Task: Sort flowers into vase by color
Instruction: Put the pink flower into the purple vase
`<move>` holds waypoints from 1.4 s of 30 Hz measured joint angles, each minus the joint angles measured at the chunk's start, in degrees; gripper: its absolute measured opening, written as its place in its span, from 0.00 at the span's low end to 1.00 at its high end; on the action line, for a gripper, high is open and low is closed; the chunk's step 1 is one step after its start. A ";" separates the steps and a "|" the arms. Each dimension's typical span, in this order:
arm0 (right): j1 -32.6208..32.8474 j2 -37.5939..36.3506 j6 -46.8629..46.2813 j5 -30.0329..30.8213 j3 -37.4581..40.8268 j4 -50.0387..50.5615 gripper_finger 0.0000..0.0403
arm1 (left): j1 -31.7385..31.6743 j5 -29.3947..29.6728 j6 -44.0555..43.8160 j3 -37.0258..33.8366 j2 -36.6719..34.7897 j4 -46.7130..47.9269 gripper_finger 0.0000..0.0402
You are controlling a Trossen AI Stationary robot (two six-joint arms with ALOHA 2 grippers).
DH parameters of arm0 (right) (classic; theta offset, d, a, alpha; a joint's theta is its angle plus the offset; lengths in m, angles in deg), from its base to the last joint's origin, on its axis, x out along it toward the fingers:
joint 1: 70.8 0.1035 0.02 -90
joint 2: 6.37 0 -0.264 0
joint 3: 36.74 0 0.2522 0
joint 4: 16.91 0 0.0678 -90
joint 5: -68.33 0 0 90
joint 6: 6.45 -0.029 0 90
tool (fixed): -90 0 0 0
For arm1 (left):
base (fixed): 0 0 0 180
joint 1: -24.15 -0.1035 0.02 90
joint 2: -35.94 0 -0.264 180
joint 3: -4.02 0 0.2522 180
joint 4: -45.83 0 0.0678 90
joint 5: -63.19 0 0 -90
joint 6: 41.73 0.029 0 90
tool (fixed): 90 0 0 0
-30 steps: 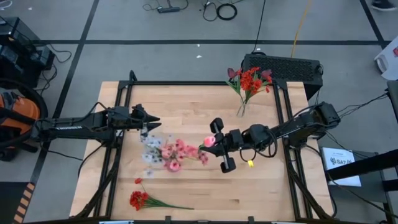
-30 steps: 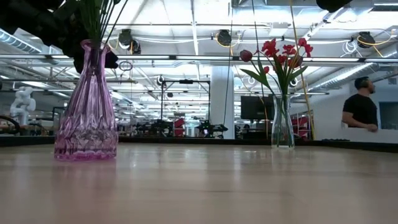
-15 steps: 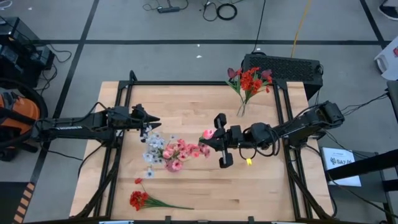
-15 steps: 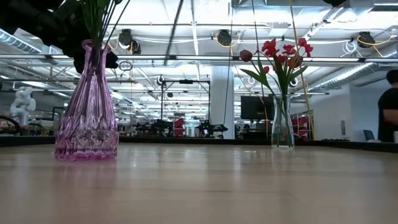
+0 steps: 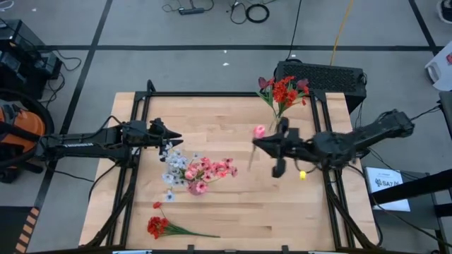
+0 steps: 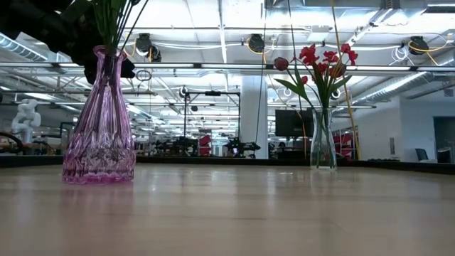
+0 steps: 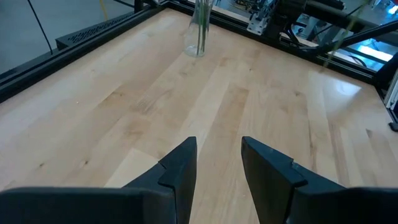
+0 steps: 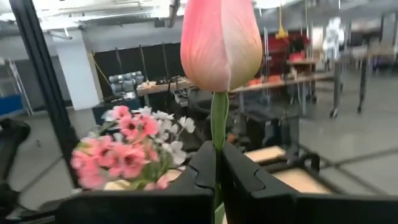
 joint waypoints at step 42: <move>6.55 49.76 19.79 -4.35 -50.27 -10.64 0.00 | 0.00 0.00 0.04 0.00 0.00 0.97 0.33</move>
